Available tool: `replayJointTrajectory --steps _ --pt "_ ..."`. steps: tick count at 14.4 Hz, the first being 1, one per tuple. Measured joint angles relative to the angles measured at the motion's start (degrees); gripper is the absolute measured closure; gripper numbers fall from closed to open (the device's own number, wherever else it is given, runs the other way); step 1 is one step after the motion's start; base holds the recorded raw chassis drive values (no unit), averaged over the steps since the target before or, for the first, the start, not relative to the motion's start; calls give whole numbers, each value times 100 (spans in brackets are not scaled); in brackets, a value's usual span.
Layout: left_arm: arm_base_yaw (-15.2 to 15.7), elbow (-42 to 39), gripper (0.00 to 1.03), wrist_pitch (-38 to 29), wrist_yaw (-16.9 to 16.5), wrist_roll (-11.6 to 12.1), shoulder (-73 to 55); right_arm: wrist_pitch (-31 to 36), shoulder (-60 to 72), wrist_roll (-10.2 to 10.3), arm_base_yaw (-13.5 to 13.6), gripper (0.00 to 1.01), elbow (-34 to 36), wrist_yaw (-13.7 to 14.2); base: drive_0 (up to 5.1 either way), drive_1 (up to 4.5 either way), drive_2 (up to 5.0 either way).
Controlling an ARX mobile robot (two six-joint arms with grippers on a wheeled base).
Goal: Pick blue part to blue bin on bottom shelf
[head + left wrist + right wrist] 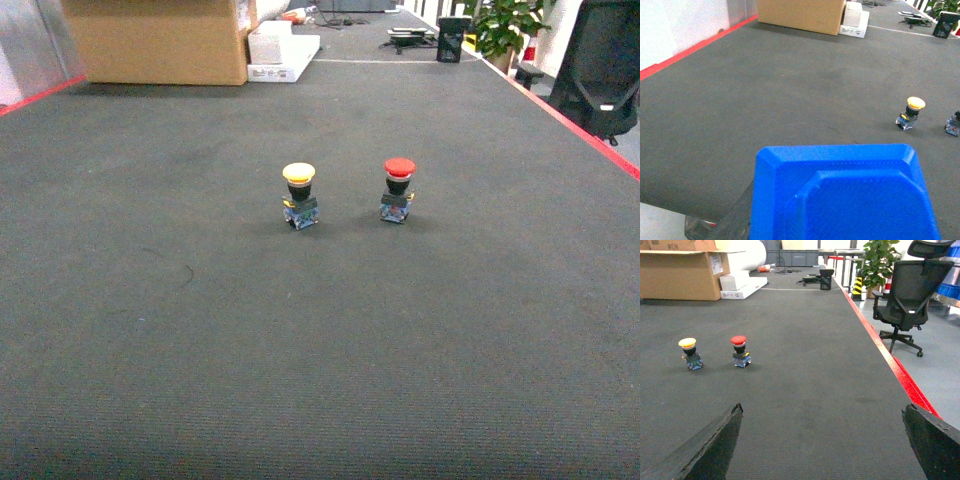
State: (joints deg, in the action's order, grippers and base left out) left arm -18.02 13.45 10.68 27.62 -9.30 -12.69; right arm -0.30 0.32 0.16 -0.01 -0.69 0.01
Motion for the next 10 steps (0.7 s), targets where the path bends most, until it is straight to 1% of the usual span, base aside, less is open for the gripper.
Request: replayJointTrajectory --steps 10 --pt "0 0 60 0 0 0 0 0 0 0 0 3 0 -2 0 0 0"
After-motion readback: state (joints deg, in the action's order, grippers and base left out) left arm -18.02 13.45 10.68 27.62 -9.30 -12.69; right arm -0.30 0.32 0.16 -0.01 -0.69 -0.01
